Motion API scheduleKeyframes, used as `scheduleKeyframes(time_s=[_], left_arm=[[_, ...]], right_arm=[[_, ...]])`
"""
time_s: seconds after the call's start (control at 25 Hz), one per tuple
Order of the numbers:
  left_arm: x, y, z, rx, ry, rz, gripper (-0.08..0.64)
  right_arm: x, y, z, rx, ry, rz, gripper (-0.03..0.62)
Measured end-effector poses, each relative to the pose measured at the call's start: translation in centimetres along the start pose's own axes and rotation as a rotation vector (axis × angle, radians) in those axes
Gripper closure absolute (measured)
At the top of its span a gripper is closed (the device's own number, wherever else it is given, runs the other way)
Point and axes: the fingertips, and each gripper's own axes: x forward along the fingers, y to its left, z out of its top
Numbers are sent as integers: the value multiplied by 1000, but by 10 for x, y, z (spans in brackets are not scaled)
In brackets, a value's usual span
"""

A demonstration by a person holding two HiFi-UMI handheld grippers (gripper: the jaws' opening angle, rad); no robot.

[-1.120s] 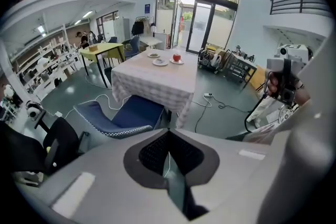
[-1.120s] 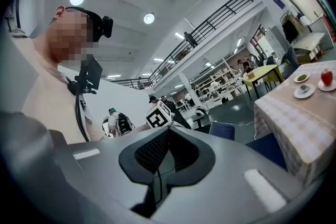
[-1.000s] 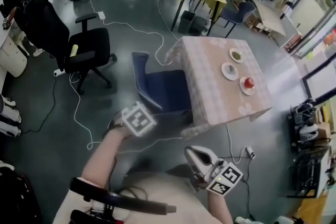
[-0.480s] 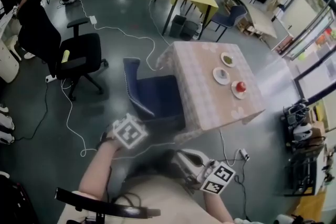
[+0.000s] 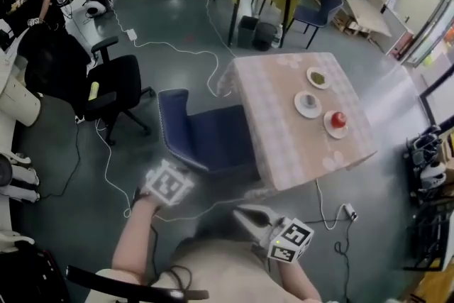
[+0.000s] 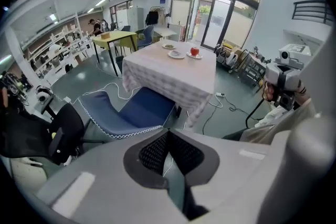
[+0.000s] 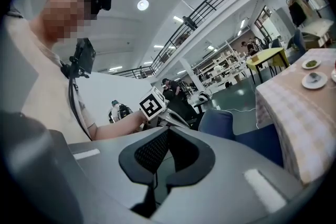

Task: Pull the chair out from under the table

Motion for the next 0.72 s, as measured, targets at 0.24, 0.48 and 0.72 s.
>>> scheduleKeyframes(time_s=[0.24,0.48,0.72], left_arm=[[28,5,67,-17,33,47,561],[62,13,88,-97,130,21,561],[73,30,119,-97,94,50,561]], right_arm=[[-39,-70,30,78,-2,61,578],[-37,-125,58,44,31,132,578],[-43,-144,80,46,6,146,578]])
